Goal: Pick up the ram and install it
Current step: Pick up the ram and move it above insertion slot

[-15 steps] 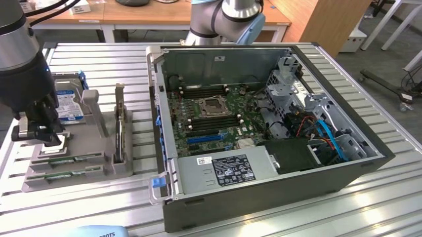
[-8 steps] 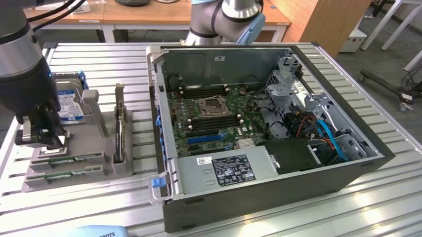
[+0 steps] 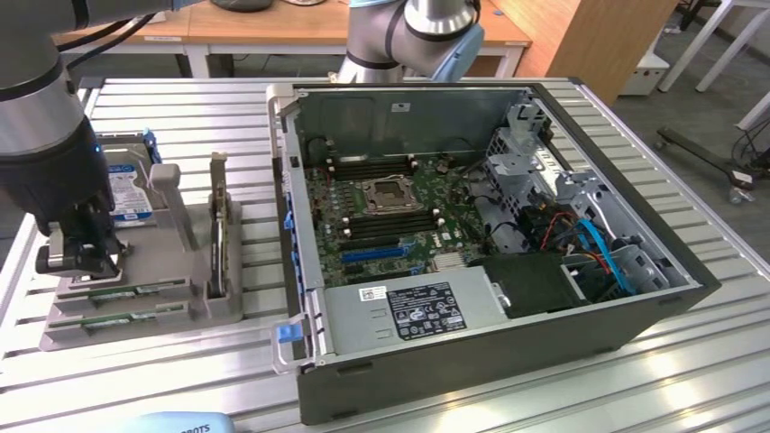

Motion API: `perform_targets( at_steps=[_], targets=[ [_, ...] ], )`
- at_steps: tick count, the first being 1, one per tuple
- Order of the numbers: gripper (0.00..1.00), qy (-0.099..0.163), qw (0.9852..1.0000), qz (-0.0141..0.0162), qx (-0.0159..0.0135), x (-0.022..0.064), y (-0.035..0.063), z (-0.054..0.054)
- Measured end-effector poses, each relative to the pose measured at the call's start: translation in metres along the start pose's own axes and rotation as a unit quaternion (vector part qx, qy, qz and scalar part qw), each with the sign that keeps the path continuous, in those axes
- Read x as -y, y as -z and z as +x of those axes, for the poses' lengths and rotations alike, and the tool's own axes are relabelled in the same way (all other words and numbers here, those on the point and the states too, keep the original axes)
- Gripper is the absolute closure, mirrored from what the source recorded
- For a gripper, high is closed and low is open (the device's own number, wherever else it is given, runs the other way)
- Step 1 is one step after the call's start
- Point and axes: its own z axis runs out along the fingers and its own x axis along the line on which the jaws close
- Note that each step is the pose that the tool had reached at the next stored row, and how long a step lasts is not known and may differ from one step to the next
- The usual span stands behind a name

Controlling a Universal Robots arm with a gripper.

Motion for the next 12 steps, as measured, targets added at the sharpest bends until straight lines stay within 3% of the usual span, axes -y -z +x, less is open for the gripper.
perform_targets(
  at_steps=[12],
  targets=[
    [0.65,0.0,1.0,0.0001,0.0001,-0.0003,0.0002,0.014]
  ],
)
